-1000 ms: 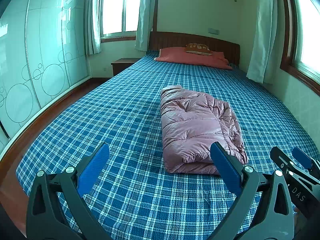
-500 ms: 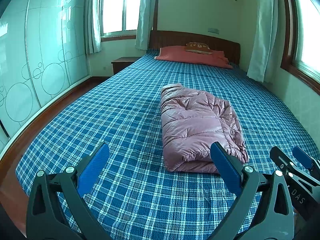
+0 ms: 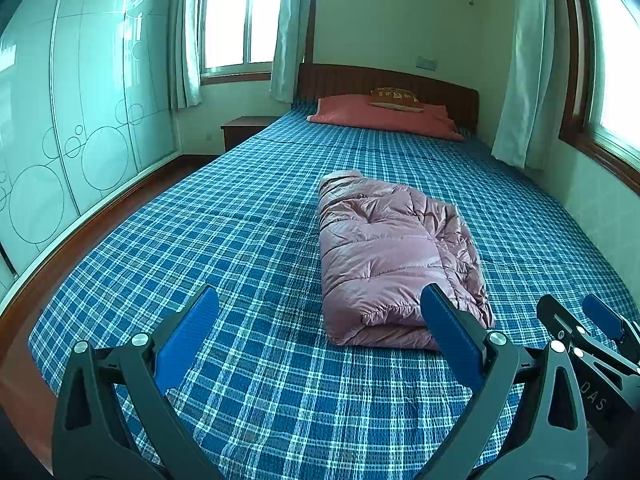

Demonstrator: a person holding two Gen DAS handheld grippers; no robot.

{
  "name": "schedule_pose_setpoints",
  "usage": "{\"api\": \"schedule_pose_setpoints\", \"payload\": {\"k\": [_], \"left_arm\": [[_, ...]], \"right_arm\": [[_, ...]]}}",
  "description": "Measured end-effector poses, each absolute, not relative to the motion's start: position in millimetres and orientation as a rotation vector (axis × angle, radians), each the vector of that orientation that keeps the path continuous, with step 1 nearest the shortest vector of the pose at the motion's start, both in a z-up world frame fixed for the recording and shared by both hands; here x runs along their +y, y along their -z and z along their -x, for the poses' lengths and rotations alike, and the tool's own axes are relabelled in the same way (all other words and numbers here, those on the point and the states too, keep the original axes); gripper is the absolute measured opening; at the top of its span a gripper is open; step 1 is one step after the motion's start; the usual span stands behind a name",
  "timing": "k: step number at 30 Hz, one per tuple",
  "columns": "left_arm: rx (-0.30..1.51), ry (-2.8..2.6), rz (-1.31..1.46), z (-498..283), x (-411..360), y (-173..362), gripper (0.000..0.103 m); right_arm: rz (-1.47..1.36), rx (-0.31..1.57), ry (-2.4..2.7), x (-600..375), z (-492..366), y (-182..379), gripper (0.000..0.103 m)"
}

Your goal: Fold large clothes

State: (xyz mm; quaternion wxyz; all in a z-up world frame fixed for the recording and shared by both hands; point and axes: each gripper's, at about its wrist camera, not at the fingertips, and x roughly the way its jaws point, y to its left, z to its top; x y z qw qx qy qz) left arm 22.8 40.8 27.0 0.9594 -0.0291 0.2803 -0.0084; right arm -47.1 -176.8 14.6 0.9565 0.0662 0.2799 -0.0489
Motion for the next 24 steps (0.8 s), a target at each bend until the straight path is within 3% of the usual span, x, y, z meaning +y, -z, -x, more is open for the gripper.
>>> {"api": "schedule_pose_setpoints", "payload": {"k": [24], "left_arm": [[0.543, 0.006, 0.069, -23.0, 39.7, -25.5, 0.101]], "right_arm": [[-0.130, 0.576, 0.091, -177.6, 45.4, -10.9, 0.077]]}}
